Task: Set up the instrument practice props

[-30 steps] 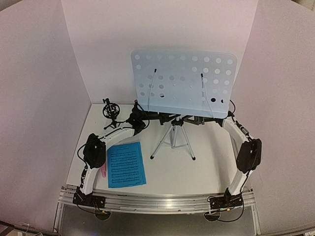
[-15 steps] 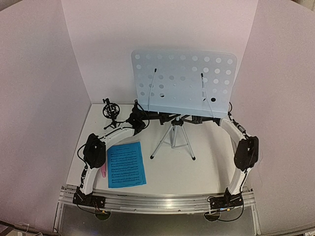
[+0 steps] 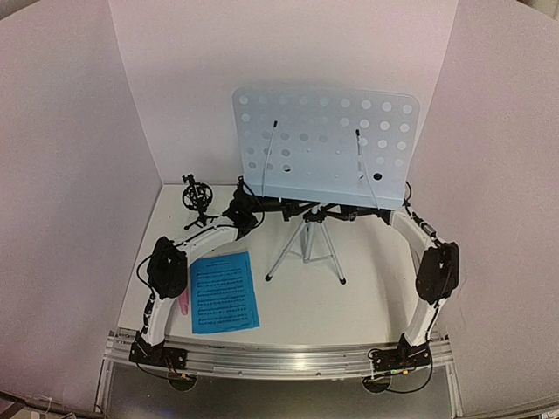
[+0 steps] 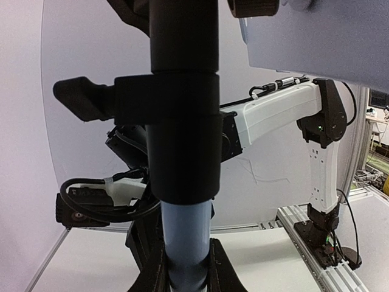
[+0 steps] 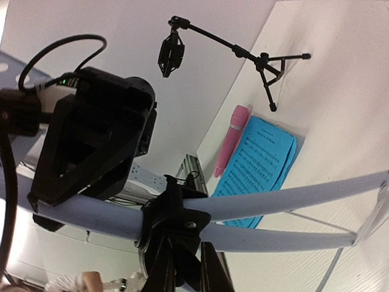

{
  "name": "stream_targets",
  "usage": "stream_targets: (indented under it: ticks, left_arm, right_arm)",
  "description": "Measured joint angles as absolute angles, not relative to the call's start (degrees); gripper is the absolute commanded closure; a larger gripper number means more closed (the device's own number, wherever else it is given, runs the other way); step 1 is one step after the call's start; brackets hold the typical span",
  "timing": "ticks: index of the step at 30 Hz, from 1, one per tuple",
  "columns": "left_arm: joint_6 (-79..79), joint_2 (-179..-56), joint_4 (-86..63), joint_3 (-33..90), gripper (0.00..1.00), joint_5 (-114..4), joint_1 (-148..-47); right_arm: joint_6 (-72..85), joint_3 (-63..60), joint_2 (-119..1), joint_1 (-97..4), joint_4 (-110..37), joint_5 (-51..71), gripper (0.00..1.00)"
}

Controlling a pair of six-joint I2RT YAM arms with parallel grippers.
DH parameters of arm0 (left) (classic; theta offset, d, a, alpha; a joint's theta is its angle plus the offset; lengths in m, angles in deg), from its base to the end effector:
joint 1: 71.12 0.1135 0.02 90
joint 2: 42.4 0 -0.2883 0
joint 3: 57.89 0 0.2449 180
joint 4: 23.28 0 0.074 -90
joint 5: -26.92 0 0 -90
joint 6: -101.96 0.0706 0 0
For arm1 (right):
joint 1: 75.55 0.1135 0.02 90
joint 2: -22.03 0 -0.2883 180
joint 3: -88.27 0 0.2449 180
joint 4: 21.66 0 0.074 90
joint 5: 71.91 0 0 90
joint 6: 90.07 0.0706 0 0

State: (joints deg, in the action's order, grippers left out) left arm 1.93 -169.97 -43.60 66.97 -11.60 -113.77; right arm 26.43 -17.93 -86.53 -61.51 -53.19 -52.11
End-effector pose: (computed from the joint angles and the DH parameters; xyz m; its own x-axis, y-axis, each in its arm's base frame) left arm 0.3692 -0.4152 0.3661 0.0501 -0.1936 -0.9798 0.9944 -0.0822 0.0671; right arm 0.4085 0.1706 0.3221 -0.8589 -0.0590 -0.5088 -0.5103 0.1849 0.8399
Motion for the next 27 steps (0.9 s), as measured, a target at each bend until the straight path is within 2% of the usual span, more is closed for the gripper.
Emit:
stream_targets:
  ticks: [9, 18, 19, 21, 27]
  left_arm:
    - [3.79, -169.97, -42.15, 67.63, 1.0, -10.82, -113.67]
    - [4.55, -169.94, -41.68, 67.64, 1.0, -10.62, -112.94]
    - [4.56, -169.93, -41.67, 67.64, 1.0, -10.59, -112.89]
    - [4.56, -169.91, -41.67, 67.64, 1.0, -10.57, -112.83]
    - [4.19, -169.9, -42.14, 67.58, 1.0, -10.74, -112.79]
  right_arm:
    - [63.35, -7.14, -76.87, -59.97, -44.84, -39.14, 1.0]
    - [86.48, -8.31, -76.56, -58.84, -46.23, -33.87, 0.99]
    - [88.21, -8.31, -76.55, -58.78, -46.21, -33.57, 0.96]
    - [90.85, -8.31, -76.52, -58.71, -46.18, -33.15, 0.8]
    - [93.63, -9.13, -76.54, -58.11, -48.36, -31.1, 0.58]
